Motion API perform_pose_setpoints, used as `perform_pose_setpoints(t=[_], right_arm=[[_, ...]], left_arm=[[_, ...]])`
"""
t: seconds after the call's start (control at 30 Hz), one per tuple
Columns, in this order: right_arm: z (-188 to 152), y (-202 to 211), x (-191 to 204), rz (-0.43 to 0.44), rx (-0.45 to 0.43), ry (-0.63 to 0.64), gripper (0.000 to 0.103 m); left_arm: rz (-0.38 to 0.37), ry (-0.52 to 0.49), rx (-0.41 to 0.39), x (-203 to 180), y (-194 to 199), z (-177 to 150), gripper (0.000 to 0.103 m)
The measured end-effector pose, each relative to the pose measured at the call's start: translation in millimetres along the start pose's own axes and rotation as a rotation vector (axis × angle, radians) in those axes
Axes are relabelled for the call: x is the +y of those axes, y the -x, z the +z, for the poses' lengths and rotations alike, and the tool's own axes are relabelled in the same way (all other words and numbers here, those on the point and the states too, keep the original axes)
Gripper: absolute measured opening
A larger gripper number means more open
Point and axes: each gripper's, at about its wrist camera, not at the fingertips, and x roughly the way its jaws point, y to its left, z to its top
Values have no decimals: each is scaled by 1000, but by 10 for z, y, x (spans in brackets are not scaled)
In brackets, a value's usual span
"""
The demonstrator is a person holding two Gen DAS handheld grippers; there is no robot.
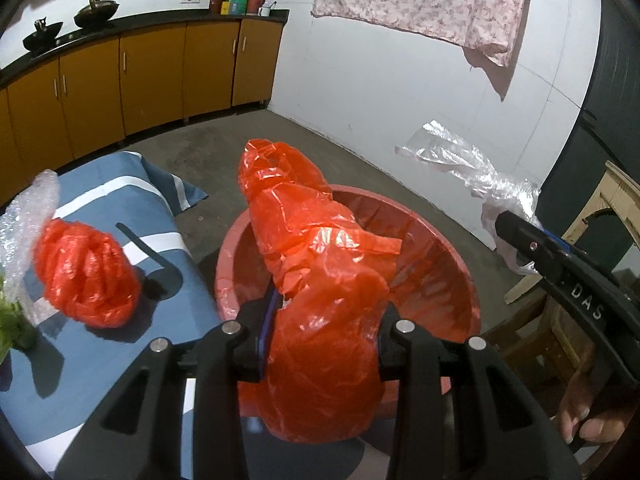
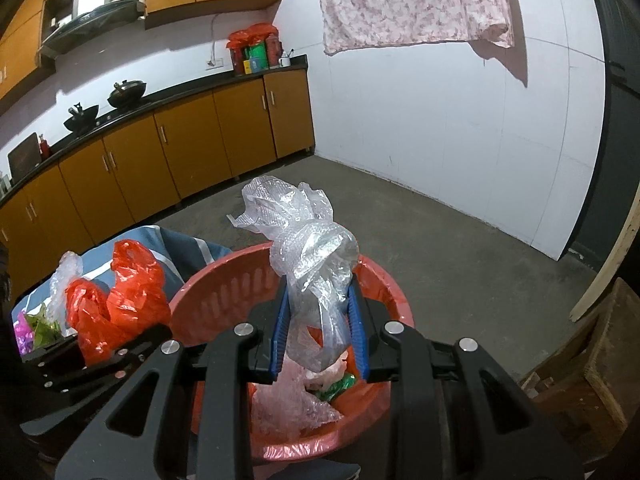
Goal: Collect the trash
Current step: 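Open both tools to drop the red and clear bags into the basket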
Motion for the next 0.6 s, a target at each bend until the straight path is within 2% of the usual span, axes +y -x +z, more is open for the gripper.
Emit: perform_pose_setpoints(t=[0.13,0.2,0.33,0.47,0.6], right_arm=[[13,-38,-20,3,1,-16,28],[22,-51,-32,10,1,-26,28],[39,-43,-50,26,-10,-48,45],[42,-16,-57,17,-23,-44,52],[40,43,-51,10,-39,-44,65]], left_arm=[[-10,0,7,2,-58,-7,37],[-18,6,11,-3,-68,-22,41],[-14,10,6,25,-80,-23,55],[-1,28,3,99,-33,-57,59],[15,52,-11,194,78,-80,62]])
